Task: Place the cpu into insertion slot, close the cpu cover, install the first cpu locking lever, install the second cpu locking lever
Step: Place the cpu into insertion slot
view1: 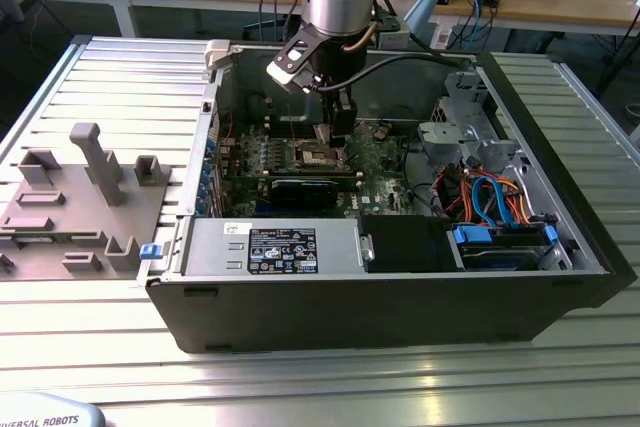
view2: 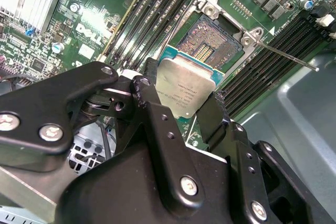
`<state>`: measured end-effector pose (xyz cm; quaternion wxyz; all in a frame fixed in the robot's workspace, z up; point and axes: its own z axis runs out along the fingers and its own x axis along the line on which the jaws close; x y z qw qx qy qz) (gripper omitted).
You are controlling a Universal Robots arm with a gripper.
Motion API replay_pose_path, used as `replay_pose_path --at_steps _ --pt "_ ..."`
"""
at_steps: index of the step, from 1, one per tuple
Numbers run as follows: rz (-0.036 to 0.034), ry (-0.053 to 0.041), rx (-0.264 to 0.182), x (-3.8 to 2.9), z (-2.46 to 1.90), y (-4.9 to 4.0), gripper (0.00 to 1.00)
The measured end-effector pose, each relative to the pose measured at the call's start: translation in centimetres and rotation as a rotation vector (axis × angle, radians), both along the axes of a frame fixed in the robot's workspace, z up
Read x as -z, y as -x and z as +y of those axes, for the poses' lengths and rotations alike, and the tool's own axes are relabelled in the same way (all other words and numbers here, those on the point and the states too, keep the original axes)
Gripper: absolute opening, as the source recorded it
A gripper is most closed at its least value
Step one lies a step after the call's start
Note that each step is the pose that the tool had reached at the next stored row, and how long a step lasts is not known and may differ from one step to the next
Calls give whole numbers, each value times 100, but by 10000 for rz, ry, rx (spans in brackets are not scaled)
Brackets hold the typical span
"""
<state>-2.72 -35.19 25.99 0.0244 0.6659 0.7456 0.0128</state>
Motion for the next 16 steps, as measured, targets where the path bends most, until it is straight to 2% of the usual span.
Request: replay_pose_path --at_steps 16 --pt "0 0 119 2 0 0 55"
